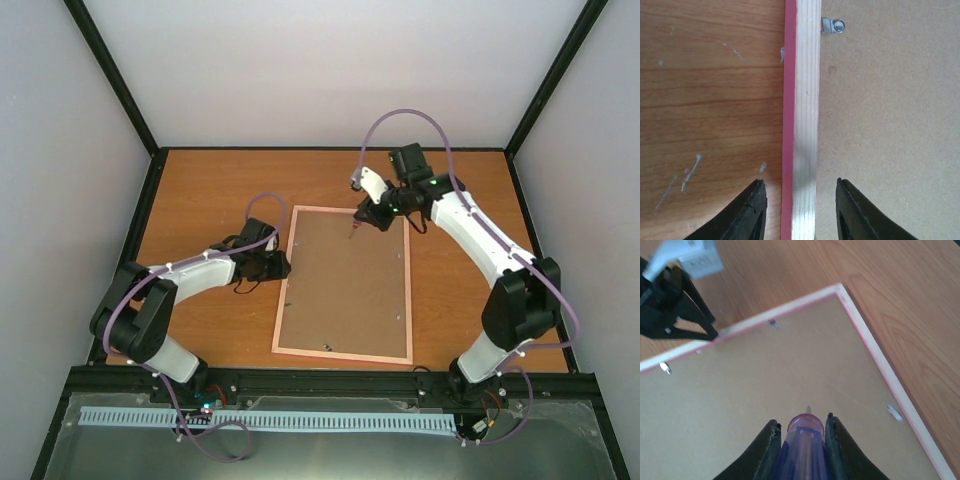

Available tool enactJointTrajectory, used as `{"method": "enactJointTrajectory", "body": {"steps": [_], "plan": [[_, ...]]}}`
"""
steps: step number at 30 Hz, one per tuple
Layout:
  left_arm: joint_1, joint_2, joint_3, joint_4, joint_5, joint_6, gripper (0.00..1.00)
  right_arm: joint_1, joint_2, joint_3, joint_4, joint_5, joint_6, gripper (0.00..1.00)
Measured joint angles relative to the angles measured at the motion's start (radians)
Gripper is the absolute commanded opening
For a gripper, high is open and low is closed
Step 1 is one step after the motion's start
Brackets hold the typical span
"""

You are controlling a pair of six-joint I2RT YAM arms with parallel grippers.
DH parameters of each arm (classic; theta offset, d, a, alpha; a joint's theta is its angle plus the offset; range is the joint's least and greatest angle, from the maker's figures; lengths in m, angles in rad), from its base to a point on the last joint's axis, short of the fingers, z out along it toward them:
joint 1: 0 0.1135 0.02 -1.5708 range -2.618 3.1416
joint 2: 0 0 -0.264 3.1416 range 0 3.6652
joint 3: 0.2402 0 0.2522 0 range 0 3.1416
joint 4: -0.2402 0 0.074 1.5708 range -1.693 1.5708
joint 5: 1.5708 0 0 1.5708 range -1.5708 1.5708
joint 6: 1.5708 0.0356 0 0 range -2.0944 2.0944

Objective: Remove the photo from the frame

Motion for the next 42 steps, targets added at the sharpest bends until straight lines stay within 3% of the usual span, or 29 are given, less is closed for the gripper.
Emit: {"method": "enactJointTrajectory", "body": {"steps": [17, 36, 42], "plan": [[-0.003, 0.091, 0.000, 0.081, 0.004, -0.023, 0.23, 0.109, 0.231, 0.162, 0.164, -0.145, 0.217, 0.03], [-0.007, 0.089, -0.031, 0.154, 0.002, -0.040, 0.02, 0.151, 0.331, 0.202, 0.190, -0.183, 0.292, 0.03], [-0.008, 0.087, -0.035, 0.161, 0.002, -0.041, 0.01, 0.154, 0.389, 0.233, 0.189, -0.165, 0.308, 0.03]]}}
